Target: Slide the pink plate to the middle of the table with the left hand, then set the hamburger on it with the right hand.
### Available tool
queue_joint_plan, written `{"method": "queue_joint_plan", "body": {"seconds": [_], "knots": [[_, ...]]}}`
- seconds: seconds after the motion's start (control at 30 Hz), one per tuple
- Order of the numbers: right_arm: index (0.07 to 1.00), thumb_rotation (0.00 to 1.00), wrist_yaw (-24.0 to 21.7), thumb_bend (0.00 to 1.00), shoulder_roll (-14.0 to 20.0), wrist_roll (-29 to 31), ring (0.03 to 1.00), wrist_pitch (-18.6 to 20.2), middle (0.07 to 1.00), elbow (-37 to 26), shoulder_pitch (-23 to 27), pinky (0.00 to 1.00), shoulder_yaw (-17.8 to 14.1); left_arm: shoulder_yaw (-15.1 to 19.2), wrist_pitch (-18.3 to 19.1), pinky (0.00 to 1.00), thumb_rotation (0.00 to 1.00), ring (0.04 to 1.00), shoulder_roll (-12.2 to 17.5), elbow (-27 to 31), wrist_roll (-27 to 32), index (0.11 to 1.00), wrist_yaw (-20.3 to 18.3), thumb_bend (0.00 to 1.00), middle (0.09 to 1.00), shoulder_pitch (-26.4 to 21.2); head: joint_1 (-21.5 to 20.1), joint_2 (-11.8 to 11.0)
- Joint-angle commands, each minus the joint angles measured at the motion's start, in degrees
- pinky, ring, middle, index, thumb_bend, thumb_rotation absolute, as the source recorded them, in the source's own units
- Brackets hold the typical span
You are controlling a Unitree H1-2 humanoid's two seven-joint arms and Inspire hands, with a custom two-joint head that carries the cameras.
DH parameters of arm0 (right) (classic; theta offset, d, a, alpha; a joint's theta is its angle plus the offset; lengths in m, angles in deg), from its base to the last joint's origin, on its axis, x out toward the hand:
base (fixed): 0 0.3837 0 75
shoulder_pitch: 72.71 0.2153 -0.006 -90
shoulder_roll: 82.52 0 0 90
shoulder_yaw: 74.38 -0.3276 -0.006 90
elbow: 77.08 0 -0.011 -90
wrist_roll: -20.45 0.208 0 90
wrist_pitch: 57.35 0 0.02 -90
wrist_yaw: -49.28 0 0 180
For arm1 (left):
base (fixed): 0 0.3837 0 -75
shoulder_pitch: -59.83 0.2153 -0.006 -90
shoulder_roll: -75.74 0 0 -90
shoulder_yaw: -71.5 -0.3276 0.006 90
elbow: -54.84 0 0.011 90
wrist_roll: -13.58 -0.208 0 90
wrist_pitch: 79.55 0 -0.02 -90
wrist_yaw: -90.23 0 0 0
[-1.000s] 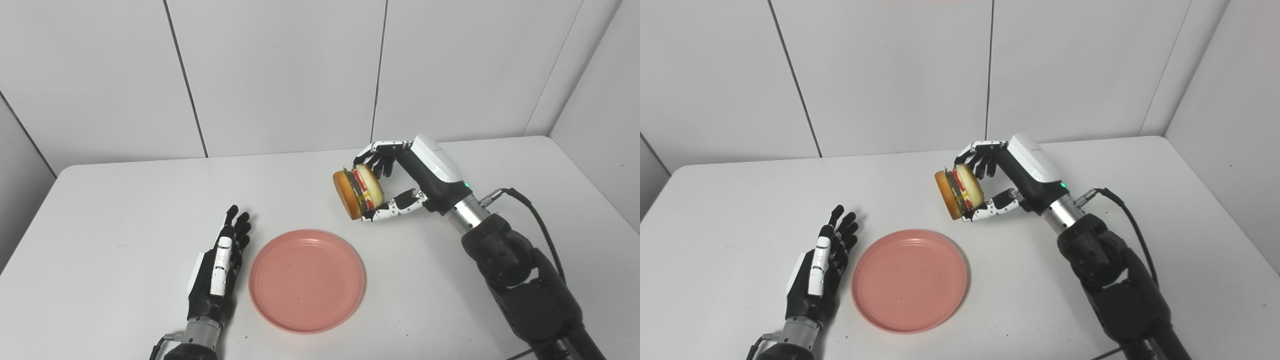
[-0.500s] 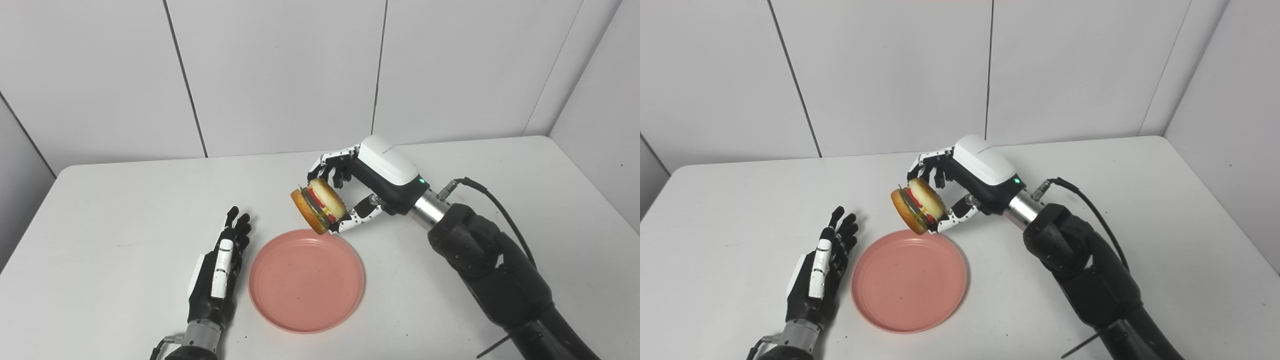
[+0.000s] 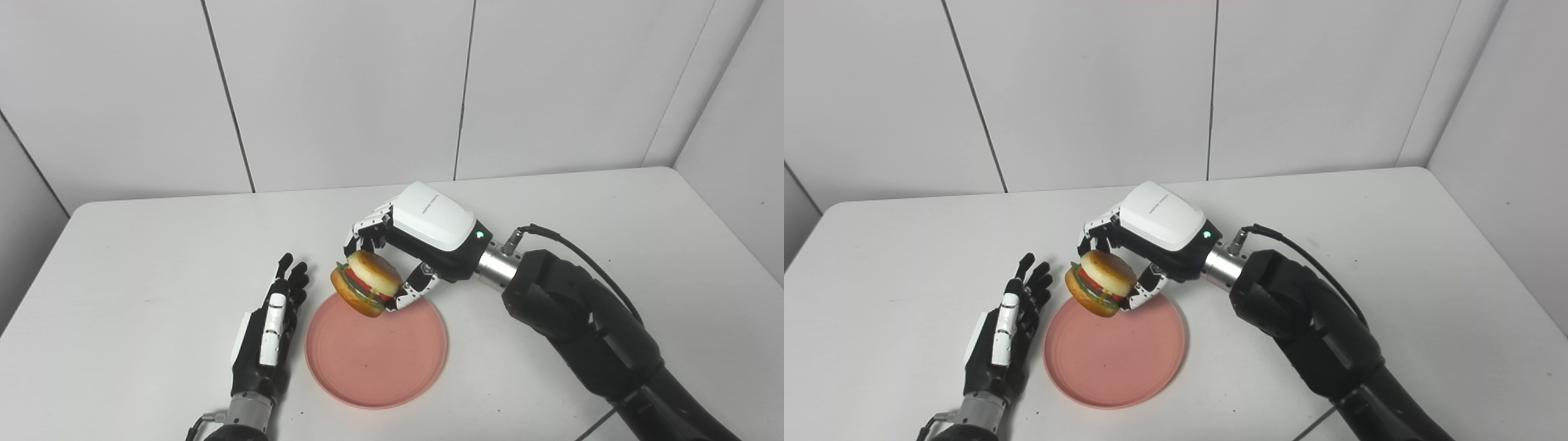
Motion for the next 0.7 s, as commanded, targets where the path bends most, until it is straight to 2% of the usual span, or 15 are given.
{"method": "queue_joint_plan", "body": {"seconds": [0.0, 0.1, 0.4, 0.67], "knots": [[0.508, 0.00, 3.7, 0.52, 1.4, -1.8, 0.507, -2.7, 0.472, -1.2, 3.7, 0.52, 1.7, -0.4, 1.7, 0.98, 1.00, 0.962, -0.5, -1.9, -0.8, 0.964, 0.6, 0.59, 0.955, 3.5, 0.2, 0.2], [0.526, 0.00, 7.0, 0.52, 2.8, -3.5, 0.446, -2.8, 0.439, -0.5, 5.0, 0.48, 4.9, -0.4, 1.9, 0.98, 1.00, 0.961, -0.7, -1.6, -0.7, 0.966, 0.6, 0.59, 0.956, 3.6, 0.2, 0.2], [0.515, 0.00, 15.6, 0.52, 6.0, -8.8, 0.481, -2.7, 0.463, 1.1, 9.6, 0.55, 13.7, -0.1, 1.9, 0.99, 1.00, 0.964, -0.9, -1.6, -0.5, 0.967, 0.4, 0.59, 0.958, 3.5, 0.3, 0.4], [0.508, 0.00, 19.2, 0.53, 7.0, -12.7, 0.435, -2.7, 0.461, 1.8, 11.2, 0.48, 17.1, 0.1, 2.8, 1.00, 1.00, 0.970, -1.1, -1.4, 0.3, 0.972, 0.2, 0.59, 0.963, 3.2, 0.2, 0.5]]}}
